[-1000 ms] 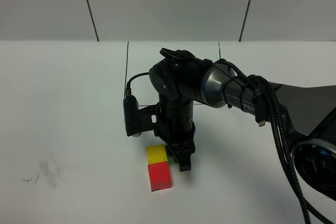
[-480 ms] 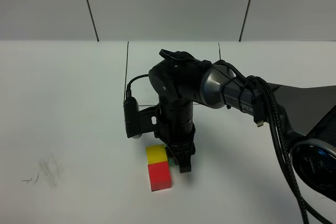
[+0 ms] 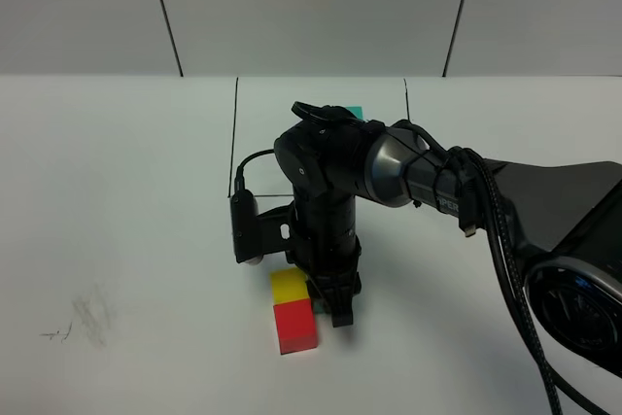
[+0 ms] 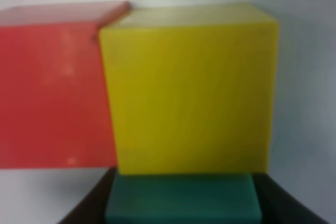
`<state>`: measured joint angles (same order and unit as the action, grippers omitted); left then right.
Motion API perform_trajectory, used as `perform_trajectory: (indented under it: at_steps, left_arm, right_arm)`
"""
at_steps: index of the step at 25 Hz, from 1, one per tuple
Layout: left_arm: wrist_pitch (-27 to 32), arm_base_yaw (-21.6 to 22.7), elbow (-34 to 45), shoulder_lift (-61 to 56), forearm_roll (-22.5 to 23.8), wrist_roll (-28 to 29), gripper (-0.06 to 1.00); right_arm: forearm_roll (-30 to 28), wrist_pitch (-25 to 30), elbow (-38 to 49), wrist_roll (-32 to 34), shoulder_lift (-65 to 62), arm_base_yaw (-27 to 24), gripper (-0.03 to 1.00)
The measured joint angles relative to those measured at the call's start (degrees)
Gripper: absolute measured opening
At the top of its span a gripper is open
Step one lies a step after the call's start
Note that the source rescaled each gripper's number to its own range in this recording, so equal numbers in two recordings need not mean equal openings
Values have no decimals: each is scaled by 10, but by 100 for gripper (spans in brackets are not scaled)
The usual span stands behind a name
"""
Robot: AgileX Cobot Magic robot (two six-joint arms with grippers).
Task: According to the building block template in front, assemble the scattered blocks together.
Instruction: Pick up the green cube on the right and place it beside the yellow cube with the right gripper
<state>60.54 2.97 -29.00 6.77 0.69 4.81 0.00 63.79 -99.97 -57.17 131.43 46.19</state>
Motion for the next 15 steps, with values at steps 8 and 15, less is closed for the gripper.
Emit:
perform_trajectory:
  at_steps: [8,15]
  left_arm:
    - [0,0,0,0,0,0,100]
    - [0,0,0,0,0,0,100]
  right_arm:
    - [0,-9,0,0,8,0,50]
    - [0,-13,0,1,9,0,50]
